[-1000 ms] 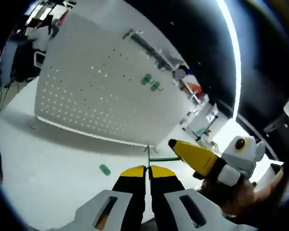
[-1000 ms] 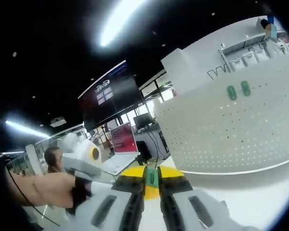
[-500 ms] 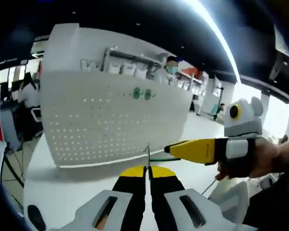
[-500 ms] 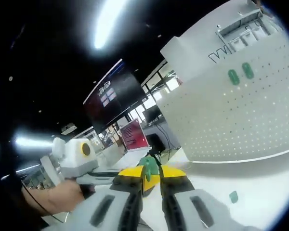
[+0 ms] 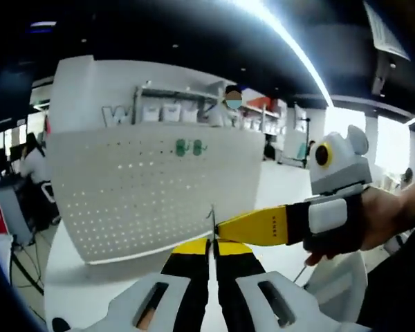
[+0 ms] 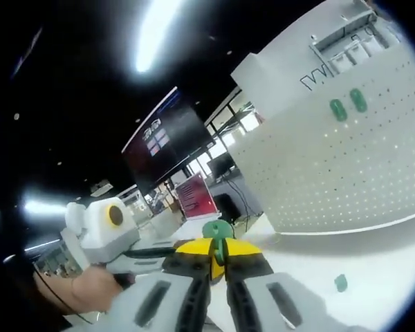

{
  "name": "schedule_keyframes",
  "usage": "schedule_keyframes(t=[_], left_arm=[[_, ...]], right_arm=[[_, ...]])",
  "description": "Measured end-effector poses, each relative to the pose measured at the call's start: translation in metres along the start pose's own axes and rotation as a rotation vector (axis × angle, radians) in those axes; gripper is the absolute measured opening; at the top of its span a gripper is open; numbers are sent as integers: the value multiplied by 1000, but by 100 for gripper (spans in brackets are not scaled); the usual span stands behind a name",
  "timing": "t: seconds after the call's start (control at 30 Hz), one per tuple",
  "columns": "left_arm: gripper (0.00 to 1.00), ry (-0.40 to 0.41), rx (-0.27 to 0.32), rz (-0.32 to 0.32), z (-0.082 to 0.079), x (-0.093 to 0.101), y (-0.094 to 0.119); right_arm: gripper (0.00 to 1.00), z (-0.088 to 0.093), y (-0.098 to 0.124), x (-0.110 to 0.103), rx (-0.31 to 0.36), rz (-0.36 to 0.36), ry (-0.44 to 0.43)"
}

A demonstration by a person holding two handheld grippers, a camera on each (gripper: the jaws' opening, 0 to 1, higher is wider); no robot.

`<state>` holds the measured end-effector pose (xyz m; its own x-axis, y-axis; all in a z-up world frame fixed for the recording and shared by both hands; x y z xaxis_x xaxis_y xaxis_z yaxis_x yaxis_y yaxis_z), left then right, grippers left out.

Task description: Insert the hook assembly into the mounting plate slot until the hook locks in place.

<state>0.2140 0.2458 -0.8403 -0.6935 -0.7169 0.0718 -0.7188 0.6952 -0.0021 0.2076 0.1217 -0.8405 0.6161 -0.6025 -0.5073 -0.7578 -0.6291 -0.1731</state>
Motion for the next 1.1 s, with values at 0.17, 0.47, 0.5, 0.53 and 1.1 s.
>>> schedule_keyframes(t=[0.17, 0.47, 0.5, 0.53, 1.1], left_arm=[[2, 15, -1, -12, 1, 1, 0], [4, 10, -51, -9, 12, 3, 2], [4, 23, -64, -6, 14, 2, 2], [4, 30, -72, -3, 15, 2, 2], [55, 205, -57, 41, 25, 3, 11]], right_arm=[[1, 1, 1, -1, 2, 9, 15], [1, 11, 5, 3, -36, 19, 24], [1, 12, 5, 4, -43, 21, 11], [1, 12, 5, 6, -53, 18, 2], [0, -3, 15, 20, -32, 40, 76]])
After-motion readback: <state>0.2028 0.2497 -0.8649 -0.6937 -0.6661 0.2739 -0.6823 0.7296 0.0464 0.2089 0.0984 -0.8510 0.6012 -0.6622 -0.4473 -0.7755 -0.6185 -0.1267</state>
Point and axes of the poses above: the point that each gripper's makers call its tool centre point, and the gripper's own axes: y roughly backward along the fingers, x roughly to its right, z roughly out of its underside, the point moved 9 cm from there along y, roughly backward along the fingers, and after that the axes turned 14 degrees about x, right-handed, at the moved point
